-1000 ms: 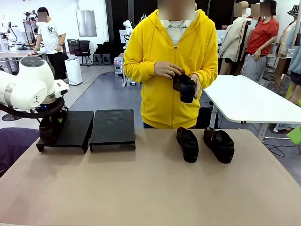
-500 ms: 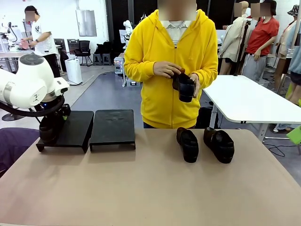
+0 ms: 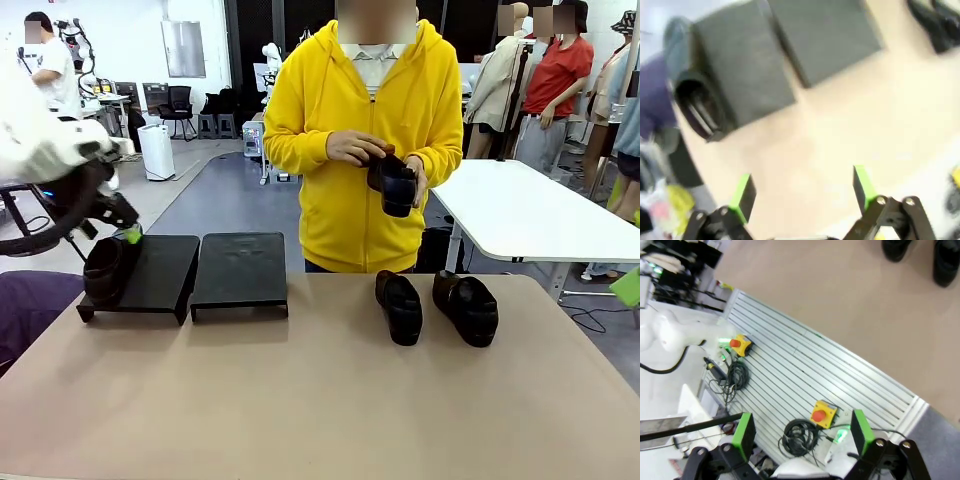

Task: Organize the shoes by placing them on the stand.
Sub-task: Place the Shoe from the middle of the table onto the Shoes Stand.

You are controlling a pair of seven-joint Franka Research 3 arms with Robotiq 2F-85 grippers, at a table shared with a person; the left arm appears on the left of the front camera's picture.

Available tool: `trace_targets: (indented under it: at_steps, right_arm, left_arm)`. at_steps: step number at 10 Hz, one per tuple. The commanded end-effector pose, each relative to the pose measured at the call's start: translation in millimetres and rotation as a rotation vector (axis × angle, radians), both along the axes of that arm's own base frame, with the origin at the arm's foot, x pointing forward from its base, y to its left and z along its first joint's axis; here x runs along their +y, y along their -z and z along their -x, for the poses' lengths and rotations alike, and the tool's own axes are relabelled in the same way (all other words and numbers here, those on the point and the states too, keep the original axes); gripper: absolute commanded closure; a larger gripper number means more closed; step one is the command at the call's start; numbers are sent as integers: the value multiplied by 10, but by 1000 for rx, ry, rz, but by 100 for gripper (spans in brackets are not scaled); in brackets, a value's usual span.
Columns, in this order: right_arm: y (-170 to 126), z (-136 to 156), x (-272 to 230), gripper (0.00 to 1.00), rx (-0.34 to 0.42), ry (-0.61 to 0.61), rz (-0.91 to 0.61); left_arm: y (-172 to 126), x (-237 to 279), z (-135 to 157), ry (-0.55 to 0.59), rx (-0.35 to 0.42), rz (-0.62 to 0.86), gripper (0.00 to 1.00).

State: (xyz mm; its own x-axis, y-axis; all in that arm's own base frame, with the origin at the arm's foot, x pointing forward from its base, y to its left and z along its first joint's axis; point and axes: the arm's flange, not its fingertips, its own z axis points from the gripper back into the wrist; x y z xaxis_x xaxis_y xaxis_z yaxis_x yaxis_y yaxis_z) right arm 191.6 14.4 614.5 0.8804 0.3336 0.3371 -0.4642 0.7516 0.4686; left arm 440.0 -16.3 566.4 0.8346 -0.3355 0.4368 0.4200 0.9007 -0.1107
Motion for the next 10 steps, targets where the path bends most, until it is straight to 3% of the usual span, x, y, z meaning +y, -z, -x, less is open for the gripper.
trace_targets:
  at_steps: [1, 2, 3, 4, 6, 7, 8, 9, 10]
  right_arm:
    - [-25, -6, -12, 0, -14, -23, -4]
    - [-25, -6, -12, 0, -14, -23, -4]
    - [-25, -6, -12, 0, -14, -23, -4]
    - [-25, -6, -12, 0, -14, -23, -4]
    - [-25, -6, -12, 0, -14, -23, -4]
    - [-25, -6, -12, 0, -14, -23, -4]
    - [-25, -6, -12, 0, -14, -23, -4]
    - [-25, -6, -12, 0, -14, -23, -4]
    - [-25, -6, -12, 0, -14, -23, -4]
  left_arm:
    - [-311, 483, 521, 207, 43, 65, 0]
    - [-338, 555, 750, 363, 70, 150, 0]
    - [-345, 603, 906, 405, 132, 179, 0]
    - [-389, 658, 1085, 411, 253, 203, 0]
    - [-534, 680, 1538, 99, 234, 228, 0]
    - [-529, 639, 1703, 17, 206, 224, 0]
    - [-490, 648, 1809, -15, 169, 216, 0]
    - [-512, 799, 1499, 140, 248, 225, 0]
    - [-512, 799, 1499, 140, 248, 225, 0]
